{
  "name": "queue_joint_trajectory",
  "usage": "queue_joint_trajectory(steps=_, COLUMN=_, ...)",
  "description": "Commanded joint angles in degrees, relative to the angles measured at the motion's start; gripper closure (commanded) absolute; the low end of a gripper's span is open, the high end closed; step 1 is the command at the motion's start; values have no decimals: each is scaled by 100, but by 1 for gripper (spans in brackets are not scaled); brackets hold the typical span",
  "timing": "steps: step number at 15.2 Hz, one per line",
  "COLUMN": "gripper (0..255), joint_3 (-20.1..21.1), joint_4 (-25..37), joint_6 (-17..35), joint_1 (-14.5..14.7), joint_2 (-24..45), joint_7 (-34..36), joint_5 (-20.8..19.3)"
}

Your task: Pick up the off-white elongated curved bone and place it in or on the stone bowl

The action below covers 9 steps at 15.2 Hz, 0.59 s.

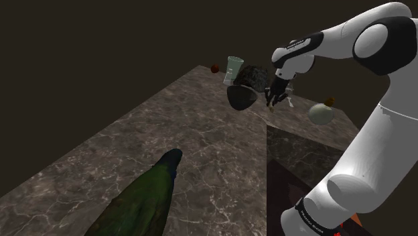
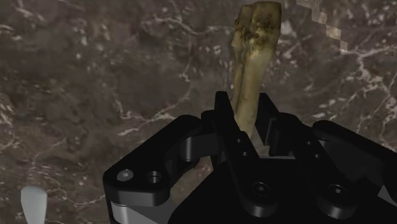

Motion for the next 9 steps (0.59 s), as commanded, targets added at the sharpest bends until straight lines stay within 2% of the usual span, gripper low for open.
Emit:
queue_joint_trajectory(steps=1, gripper=255, joint_3=-9, joint_4=63, joint_6=-146, joint_1=17, joint_2=-99, joint_7=50, joint_5=-70)
queue_joint_trajectory(steps=9, gripper=255, joint_3=-23, joint_4=438, joint_6=-720, joint_1=48, joint_2=-344, joint_7=172, joint_5=-238)
